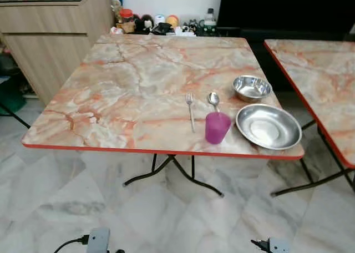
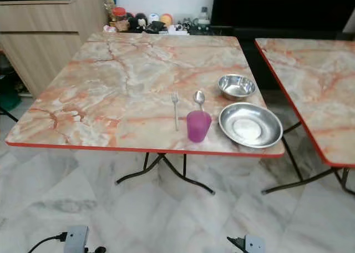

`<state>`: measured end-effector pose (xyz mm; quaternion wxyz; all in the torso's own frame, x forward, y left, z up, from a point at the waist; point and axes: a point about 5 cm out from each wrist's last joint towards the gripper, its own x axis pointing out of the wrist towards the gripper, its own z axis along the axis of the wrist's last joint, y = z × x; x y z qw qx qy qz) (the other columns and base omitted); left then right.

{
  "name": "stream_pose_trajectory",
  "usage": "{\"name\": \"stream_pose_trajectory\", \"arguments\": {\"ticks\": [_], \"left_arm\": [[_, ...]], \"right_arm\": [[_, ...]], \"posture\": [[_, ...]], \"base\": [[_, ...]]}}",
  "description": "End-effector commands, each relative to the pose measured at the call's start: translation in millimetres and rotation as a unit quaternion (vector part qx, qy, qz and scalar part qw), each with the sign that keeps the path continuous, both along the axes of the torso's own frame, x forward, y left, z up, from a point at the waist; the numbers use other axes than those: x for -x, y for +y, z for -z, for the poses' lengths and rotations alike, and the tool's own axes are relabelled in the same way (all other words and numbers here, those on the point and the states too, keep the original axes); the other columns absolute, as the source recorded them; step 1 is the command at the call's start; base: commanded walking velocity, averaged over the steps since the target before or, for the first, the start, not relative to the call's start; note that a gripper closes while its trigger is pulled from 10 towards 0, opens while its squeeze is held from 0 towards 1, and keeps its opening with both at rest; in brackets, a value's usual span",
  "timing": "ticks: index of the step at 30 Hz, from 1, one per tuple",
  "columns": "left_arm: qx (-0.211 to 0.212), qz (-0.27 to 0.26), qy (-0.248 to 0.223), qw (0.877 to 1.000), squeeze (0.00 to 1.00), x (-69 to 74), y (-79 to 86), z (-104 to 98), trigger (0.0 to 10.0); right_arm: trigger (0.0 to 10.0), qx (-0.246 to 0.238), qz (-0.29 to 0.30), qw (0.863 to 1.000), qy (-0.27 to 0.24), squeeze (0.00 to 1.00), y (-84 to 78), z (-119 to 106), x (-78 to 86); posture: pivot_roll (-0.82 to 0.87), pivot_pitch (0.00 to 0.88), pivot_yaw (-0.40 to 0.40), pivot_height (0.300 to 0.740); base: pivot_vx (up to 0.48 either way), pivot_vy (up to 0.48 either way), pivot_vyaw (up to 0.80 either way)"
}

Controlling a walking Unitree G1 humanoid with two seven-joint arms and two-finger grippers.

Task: Setting the table

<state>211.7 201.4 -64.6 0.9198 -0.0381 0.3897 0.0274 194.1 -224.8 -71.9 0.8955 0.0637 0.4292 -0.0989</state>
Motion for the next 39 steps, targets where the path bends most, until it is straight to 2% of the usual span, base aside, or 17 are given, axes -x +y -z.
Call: {"name": "stream_pose_trajectory", "arguments": {"ticks": [1, 12, 21, 34, 39], "left_arm": [[-0.006, -0.004, 0.018, 1.0, 0.0, 9.7, 4.7, 5.1, 10.0], [0.0, -0.013, 0.018, 1.0, 0.0, 9.9, 4.3, 5.4, 10.0], [0.004, -0.019, 0.014, 1.0, 0.0, 9.2, 4.1, 4.9, 10.0], [0.002, -0.017, 0.025, 1.0, 0.0, 11.1, 4.2, 6.4, 10.0], [0.002, -0.018, 0.029, 0.999, 0.0, 12.9, 4.8, 7.3, 10.0]], "right_arm": [[10.0, -0.005, 0.004, 1.0, 0.004, 0.0, 2.6, 1.7, 2.0], [10.0, -0.007, 0.008, 1.0, 0.005, 0.0, 2.3, 1.7, 1.8], [10.0, -0.005, 0.002, 1.0, 0.009, 0.0, 2.3, 1.8, 1.7], [10.0, -0.003, -0.001, 1.0, 0.005, 0.0, 2.4, 1.4, 1.2], [10.0, -0.003, -0.004, 1.0, 0.006, 0.0, 2.5, 1.4, 1.3]], "posture": [[0.02, 0.116, -0.058, 0.74], [0.02, 0.115, -0.06, 0.74], [0.02, 0.116, -0.061, 0.74], [0.03, 0.116, -0.061, 0.74], [0.03, 0.117, -0.062, 0.74]], "base": [[0.0, -0.409, 0.0], [0.0, 0.0, 0.0], [0.0, 0.0, -0.76], [0.0, 0.0, 0.0], [0.272, 0.0, 0.0]]}}
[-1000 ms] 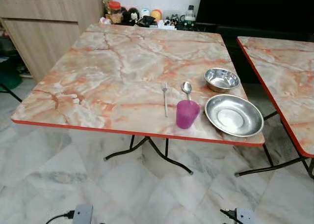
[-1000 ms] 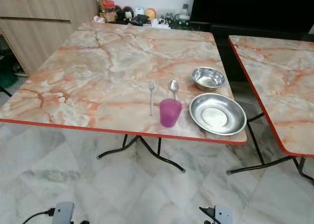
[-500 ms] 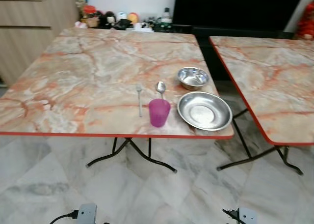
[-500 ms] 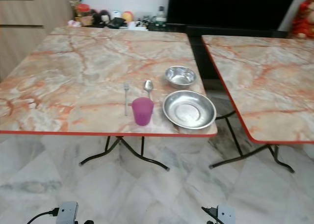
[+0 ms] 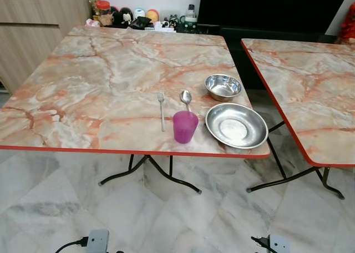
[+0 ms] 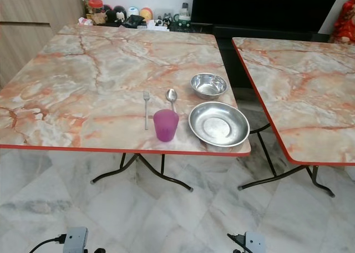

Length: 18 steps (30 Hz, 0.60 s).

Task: Setting the table

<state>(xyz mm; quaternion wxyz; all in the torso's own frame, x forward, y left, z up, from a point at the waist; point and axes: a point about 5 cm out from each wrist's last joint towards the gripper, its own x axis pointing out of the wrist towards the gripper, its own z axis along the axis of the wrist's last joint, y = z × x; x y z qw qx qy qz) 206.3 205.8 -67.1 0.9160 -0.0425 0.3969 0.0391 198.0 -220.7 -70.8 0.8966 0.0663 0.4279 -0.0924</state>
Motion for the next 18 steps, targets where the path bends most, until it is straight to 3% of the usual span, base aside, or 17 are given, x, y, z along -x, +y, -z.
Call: {"name": "stream_pose_trajectory", "arguments": {"ticks": [1, 18], "left_arm": [[0.002, -0.006, 0.02, 1.0, 0.0, 7.1, 0.3, 4.6, 10.0], [0.004, -0.006, 0.017, 1.0, 0.0, 5.8, -0.5, 4.0, 10.0]], "right_arm": [[10.0, 0.001, 0.001, 1.0, 0.008, 0.0, -1.5, 2.5, 5.2], [10.0, 0.0, 0.0, 1.0, 0.007, 0.0, -1.5, 2.4, 5.2]], "posture": [[0.03, 0.117, -0.062, 0.74], [0.03, 0.117, -0.061, 0.74]], "base": [[0.274, 0.0, 0.0], [0.291, 0.0, 0.0]]}}
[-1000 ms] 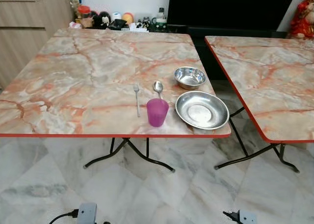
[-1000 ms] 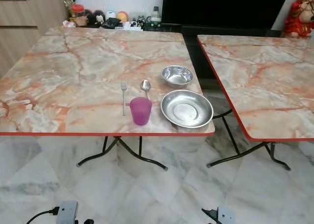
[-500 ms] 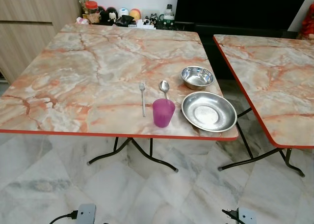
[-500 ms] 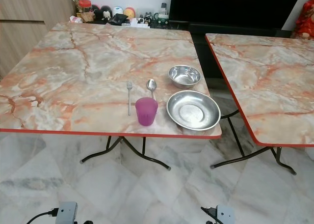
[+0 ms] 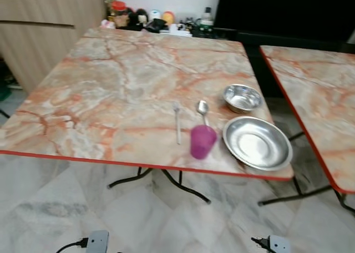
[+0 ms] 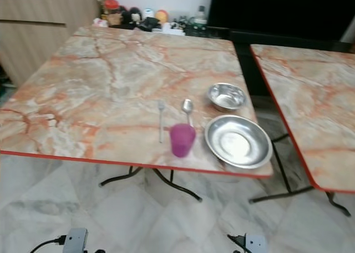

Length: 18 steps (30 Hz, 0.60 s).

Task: Setting the table

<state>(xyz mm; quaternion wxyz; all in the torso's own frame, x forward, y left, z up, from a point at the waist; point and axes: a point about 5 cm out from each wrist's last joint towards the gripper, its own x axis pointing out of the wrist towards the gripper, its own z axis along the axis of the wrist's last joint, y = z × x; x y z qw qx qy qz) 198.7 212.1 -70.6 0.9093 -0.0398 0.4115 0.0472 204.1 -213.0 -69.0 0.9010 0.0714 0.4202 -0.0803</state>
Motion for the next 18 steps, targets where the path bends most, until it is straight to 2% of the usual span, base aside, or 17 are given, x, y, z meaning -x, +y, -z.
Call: {"name": "stream_pose_trajectory", "arguments": {"ticks": [1, 18], "left_arm": [[0.009, -0.001, 0.0, 1.0, 0.0, -1.8, -6.8, 0.5, 10.0], [0.015, -0.005, -0.003, 1.0, 0.0, -2.2, -7.3, 0.3, 10.0]], "right_arm": [[10.0, 0.009, 0.008, 1.0, 0.017, 0.0, -9.2, 4.2, 11.2], [10.0, 0.005, 0.007, 1.0, 0.013, 0.0, -9.0, 3.9, 10.8]], "posture": [[0.03, 0.117, -0.061, 0.74], [0.03, 0.117, -0.062, 0.74]], "base": [[0.251, 0.0, 0.0], [0.015, 0.0, 0.0]]}}
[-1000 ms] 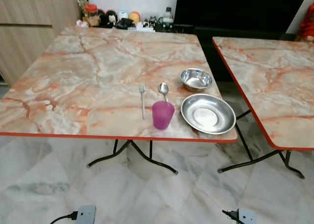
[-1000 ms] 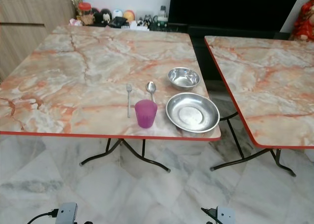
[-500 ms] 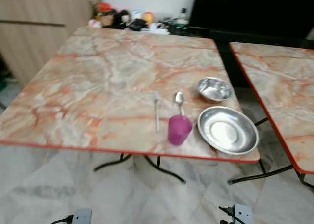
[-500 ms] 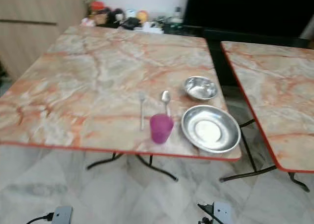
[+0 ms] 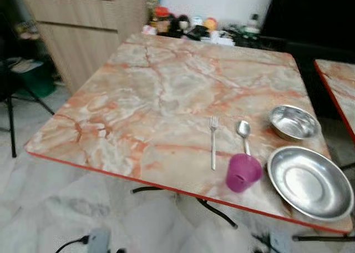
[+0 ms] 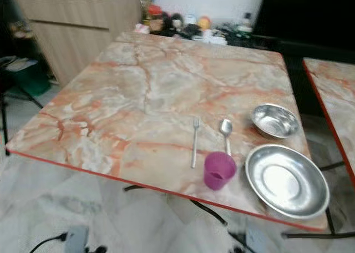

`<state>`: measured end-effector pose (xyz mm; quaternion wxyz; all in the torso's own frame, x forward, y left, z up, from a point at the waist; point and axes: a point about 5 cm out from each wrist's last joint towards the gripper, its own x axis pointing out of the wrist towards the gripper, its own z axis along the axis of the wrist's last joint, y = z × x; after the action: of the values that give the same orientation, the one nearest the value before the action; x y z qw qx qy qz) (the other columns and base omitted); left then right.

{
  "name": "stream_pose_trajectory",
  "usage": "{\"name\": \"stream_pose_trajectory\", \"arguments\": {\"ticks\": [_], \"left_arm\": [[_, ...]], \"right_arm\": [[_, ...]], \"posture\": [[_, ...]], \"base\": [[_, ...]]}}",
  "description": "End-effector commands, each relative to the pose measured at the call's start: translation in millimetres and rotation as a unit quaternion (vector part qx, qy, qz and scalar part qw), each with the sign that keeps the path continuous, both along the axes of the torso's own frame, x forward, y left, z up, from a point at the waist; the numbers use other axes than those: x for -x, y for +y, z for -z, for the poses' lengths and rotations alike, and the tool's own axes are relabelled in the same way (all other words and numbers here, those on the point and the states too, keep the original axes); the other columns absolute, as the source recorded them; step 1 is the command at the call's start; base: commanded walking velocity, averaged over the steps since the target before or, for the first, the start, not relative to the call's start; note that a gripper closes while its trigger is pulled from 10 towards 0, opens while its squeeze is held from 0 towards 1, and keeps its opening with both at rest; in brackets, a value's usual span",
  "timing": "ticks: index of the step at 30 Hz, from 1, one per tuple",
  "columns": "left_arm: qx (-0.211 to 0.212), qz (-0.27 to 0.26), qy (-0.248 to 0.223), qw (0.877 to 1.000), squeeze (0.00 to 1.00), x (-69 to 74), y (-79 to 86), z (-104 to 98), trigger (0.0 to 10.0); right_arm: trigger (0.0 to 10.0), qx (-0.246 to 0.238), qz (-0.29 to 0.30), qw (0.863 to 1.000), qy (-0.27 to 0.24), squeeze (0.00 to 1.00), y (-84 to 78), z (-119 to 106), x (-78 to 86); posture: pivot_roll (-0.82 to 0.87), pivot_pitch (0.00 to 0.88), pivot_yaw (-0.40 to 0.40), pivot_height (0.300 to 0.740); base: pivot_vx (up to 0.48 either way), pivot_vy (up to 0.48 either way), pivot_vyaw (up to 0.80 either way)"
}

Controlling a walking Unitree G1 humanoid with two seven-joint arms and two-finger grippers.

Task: Setting the table

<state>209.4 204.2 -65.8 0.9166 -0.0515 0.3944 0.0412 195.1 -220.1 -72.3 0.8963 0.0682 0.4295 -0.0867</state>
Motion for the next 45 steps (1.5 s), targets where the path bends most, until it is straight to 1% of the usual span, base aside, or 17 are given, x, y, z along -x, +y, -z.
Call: {"name": "stream_pose_trajectory", "arguments": {"ticks": [1, 9, 11, 18, 20, 26, 28, 29, 31, 33, 35, 38, 39, 40, 41, 42, 45], "left_arm": [[0.003, -0.004, 0.016, 1.0, 0.0, 8.5, 0.6, 5.0, 10.0], [0.003, -0.005, 0.016, 1.0, 0.0, 9.1, 1.1, 5.2, 10.0], [0.003, -0.006, 0.016, 1.0, 0.0, 9.3, 1.9, 5.2, 10.0], [0.002, -0.004, 0.022, 1.0, 0.0, 13.0, 2.1, 7.2, 10.0], [0.004, -0.002, 0.022, 1.0, 0.0, 12.8, 0.6, 7.3, 10.0], [0.006, 0.005, 0.022, 1.0, 0.0, 12.0, -2.4, 7.4, 10.0], [0.006, 0.006, 0.023, 1.0, 0.0, 11.9, -2.8, 7.5, 10.0], [0.007, 0.005, 0.023, 1.0, 0.0, 11.9, -3.0, 7.5, 10.0], [0.007, 0.005, 0.023, 1.0, 0.0, 12.0, -3.1, 7.6, 10.0], [0.007, 0.005, 0.025, 1.0, 0.0, 12.2, -3.6, 7.9, 10.0], [0.007, 0.005, 0.025, 1.0, 0.0, 12.2, -3.8, 7.9, 10.0], [0.008, 0.005, 0.025, 1.0, 0.0, 12.4, -4.0, 8.0, 10.0], [0.008, 0.005, 0.025, 1.0, 0.0, 12.5, -4.0, 8.1, 10.0], [0.008, 0.005, 0.026, 1.0, 0.0, 12.7, -3.5, 8.1, 10.0], [0.008, 0.004, 0.026, 1.0, 0.0, 12.8, -3.2, 8.2, 10.0], [0.007, 0.004, 0.026, 1.0, 0.0, 12.9, -2.8, 8.2, 10.0], [0.006, 0.005, 0.027, 1.0, 0.0, 13.1, -2.5, 8.3, 10.0]], "right_arm": [[10.0, 0.0, 0.003, 1.0, 0.002, 0.0, -1.8, 0.5, 1.7], [10.0, 0.006, -0.008, 1.0, -0.006, 0.0, -2.0, -0.5, 0.6], [10.0, 0.012, -0.018, 1.0, -0.017, 0.0, -2.0, -2.0, -1.0], [10.0, -0.005, 0.014, 0.998, -0.068, 0.0, -0.7, -5.8, -3.7], [10.0, -0.012, 0.022, 0.997, -0.073, 0.0, -0.4, -5.8, -3.4], [10.0, -0.015, 0.007, 0.997, -0.069, 0.0, 0.6, -5.4, -3.3], [10.0, 0.0, -0.018, 0.985, -0.17, 0.0, 15.3, -19.4, 20.9], [10.0, 0.001, -0.011, 0.978, -0.21, 0.0, 19.8, -31.8, 32.8], [10.0, 0.001, 0.0, 0.971, -0.241, 0.0, 20.0, -44.1, 42.2], [10.0, 0.008, 0.006, 0.963, -0.271, 0.0, 19.1, -63.5, 44.9], [10.0, 0.008, 0.005, 0.962, -0.272, 0.0, 19.8, -65.3, 45.4], [10.0, 0.011, 0.006, 0.963, -0.27, 0.0, 23.9, -70.6, 52.8], [10.0, 0.012, 0.006, 0.963, -0.268, 0.0, 25.1, -74.8, 55.6], [10.0, 0.021, 0.019, 0.96, -0.279, 0.0, 23.5, -86.0, 56.8], [10.0, 0.026, 0.029, 0.957, -0.289, 0.0, 20.7, -92.1, 54.9], [10.0, 0.048, 0.043, 0.949, -0.309, 0.0, 12.4, -102.8, 49.1], [10.0, 0.076, 0.076, 0.932, -0.346, 0.0, -8.0, -124.1, 34.1]], "posture": [[0.03, 0.117, -0.062, 0.74], [0.02, 0.117, -0.071, 0.74], [0.01, 0.117, -0.076, 0.74], [-0.02, 0.119, -0.091, 0.74], [-0.02, 0.119, -0.091, 0.74], [-0.05, 0.121, -0.103, 0.74], [-0.05, 0.122, -0.105, 0.74], [-0.06, 0.121, -0.107, 0.74], [-0.06, 0.121, -0.107, 0.74], [-0.07, 0.117, -0.116, 0.74], [-0.07, 0.117, -0.117, 0.74], [-0.07, 0.117, -0.117, 0.74], [-0.07, 0.117, -0.117, 0.74], [-0.06, 0.118, -0.114, 0.74], [-0.07, 0.117, -0.114, 0.74], [-0.07, 0.117, -0.11, 0.74], [-0.07, 0.116, -0.106, 0.74]], "base": [[0.0, 0.0, 0.0], [0.0, 0.0, 0.0], [0.0, 0.0, 0.0], [0.0, 0.0, 0.0], [0.0, 0.0, 0.0], [0.0, 0.0, 0.0], [0.0, 0.0, 0.0], [0.0, 0.0, 0.0], [0.0, 0.0, 0.0], [0.0, 0.0, 0.0], [0.0, 0.0, 0.0], [0.0, 0.0, 0.0], [0.0, 0.0, 0.0], [0.0, 0.0, 0.0], [0.0, 0.0, 0.0], [0.0, 0.0, 0.0], [0.0, 0.0, 0.0]]}}
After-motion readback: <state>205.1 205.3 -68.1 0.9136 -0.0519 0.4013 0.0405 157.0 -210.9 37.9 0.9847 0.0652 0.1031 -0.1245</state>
